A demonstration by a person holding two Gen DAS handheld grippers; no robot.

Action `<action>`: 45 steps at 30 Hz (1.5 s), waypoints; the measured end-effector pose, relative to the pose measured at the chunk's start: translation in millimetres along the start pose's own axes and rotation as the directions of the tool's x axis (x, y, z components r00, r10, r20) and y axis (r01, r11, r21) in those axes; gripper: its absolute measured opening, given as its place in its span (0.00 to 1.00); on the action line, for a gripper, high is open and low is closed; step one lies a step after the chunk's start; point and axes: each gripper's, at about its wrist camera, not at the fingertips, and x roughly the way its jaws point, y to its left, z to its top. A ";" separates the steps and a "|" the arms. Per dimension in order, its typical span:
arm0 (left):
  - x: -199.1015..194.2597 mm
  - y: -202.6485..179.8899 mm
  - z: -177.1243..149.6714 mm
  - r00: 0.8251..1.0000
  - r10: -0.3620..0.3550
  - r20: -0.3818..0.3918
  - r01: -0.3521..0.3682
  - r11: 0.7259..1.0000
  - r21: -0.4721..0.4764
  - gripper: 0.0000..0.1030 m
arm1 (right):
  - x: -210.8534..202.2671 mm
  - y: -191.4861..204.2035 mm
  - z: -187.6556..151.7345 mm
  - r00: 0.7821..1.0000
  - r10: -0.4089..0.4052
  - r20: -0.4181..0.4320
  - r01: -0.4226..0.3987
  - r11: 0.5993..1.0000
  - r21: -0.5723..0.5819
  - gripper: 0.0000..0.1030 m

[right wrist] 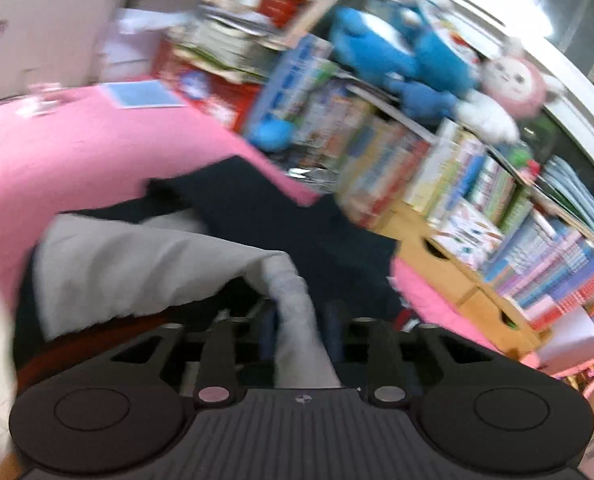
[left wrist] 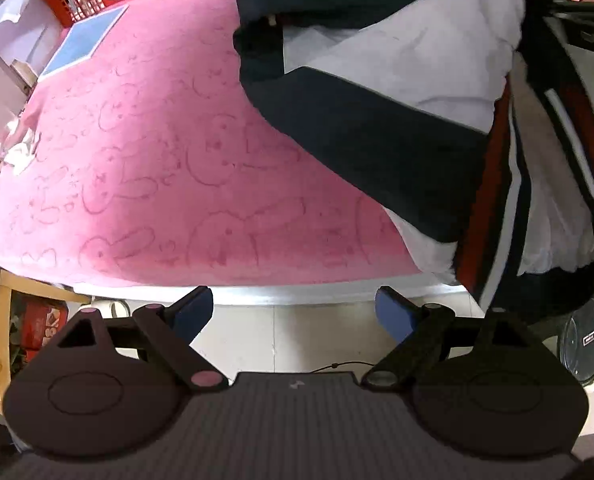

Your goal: Fold clothes

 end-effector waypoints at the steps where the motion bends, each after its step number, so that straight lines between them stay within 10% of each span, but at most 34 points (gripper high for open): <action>1: -1.3 -0.8 3.0 1.000 -0.003 0.009 0.003 1.000 0.002 0.86 | 10.6 -4.9 3.0 0.999 -0.025 -0.031 0.026 1.000 0.017 0.50; 6: -3.2 -14.7 19.3 0.998 -0.025 0.054 0.022 0.998 0.057 0.87 | 37.8 -24.0 -0.2 0.997 -0.014 -0.075 0.021 0.996 0.090 0.81; 17: -3.6 -41.5 39.0 0.997 0.018 0.076 -0.030 0.985 0.171 0.87 | 149.0 -67.6 47.5 0.988 -0.004 -0.156 0.043 0.967 0.249 0.80; 21: -1.8 -43.7 45.0 0.997 0.009 0.080 -0.022 0.987 0.157 0.87 | 184.4 -72.1 42.1 0.923 0.136 -0.361 -0.028 0.957 0.289 0.79; 32: -0.6 -64.2 57.0 0.994 -0.045 0.102 0.028 0.987 0.160 0.87 | 14.6 -70.7 -26.1 0.980 0.067 -0.186 0.010 0.922 0.387 1.00; 34: 0.8 -72.5 60.9 0.992 -0.051 0.112 0.029 0.982 0.185 0.87 | -14.7 -42.6 -42.8 0.978 0.082 -0.193 -0.008 0.933 0.360 0.96; 38: 1.9 -91.2 72.9 0.988 -0.060 0.143 0.027 0.974 0.224 0.87 | -39.5 20.5 -64.8 0.952 0.157 -0.263 -0.101 0.971 0.215 0.56; 45: 7.4 -127.7 92.8 0.985 -0.037 0.169 -0.017 0.950 0.311 0.87 | -14.3 67.4 -63.3 0.958 0.100 -0.268 -0.070 0.990 0.120 0.62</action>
